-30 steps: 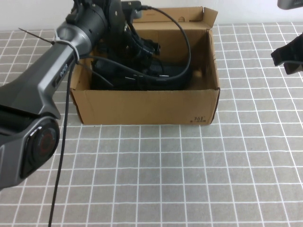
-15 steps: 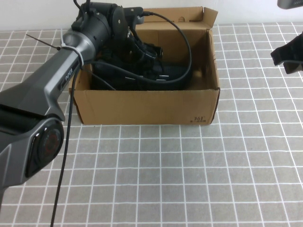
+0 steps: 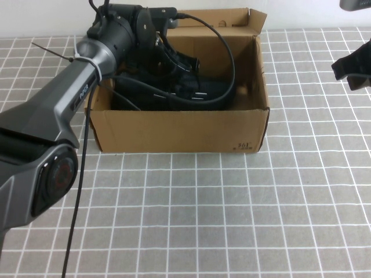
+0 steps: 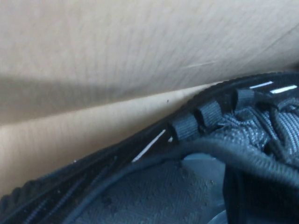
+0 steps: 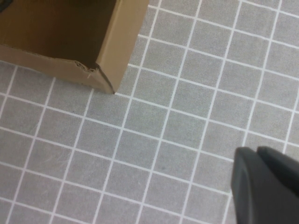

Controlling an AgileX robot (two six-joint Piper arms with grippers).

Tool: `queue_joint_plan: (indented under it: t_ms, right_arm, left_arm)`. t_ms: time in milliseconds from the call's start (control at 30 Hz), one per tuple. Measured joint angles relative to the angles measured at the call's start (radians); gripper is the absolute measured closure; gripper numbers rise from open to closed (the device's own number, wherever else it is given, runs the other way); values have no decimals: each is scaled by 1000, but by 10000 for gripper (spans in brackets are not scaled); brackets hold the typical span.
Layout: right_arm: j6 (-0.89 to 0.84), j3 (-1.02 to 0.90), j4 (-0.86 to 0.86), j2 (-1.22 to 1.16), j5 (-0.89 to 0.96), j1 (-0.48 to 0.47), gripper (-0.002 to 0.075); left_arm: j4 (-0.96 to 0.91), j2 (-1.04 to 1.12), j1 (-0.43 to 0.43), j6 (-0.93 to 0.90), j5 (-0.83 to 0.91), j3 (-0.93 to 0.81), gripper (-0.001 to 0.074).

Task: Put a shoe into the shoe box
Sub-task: Adjust the shoe

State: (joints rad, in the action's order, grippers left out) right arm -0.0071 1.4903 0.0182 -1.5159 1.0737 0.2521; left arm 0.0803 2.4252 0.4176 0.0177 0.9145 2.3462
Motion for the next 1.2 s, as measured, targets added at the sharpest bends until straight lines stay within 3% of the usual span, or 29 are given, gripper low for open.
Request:
queue_joint_plan:
  t_ms: [233, 933, 1200]
  right_arm:
    - [-1, 0, 0, 0, 0, 0, 742]
    - [-2, 0, 0, -36, 7, 0, 742]
    - [-2, 0, -2, -44, -12, 0, 742]
  left_arm:
    - [64, 0, 0, -162, -23, 0, 715]
    - [120, 0, 0, -262, -77, -2, 717]
    - [223, 0, 0, -354, -121, -2, 719]
